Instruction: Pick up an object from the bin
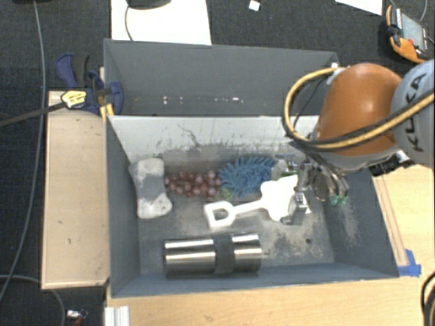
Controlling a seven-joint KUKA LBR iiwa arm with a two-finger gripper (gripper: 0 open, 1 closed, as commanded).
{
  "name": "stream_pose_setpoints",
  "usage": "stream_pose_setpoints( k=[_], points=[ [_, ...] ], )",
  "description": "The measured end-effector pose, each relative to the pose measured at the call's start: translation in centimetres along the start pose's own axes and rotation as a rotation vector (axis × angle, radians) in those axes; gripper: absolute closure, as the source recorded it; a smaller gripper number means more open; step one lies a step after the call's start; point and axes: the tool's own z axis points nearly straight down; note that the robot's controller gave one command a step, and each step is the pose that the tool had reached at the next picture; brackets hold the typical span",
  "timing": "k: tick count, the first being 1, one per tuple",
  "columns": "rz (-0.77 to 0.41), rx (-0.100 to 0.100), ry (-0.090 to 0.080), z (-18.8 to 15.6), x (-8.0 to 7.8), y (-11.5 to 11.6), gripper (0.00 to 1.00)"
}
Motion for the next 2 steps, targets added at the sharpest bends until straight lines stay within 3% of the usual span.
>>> stream_pose_setpoints(
  k=[1,2],
  points=[
    [0.0,0.0,-0.008,-0.5,-0.1,0.0,0.0],
    [0.004,0.0,-0.002,13.7,-3.4,-3.7,0.0]
  ],
)
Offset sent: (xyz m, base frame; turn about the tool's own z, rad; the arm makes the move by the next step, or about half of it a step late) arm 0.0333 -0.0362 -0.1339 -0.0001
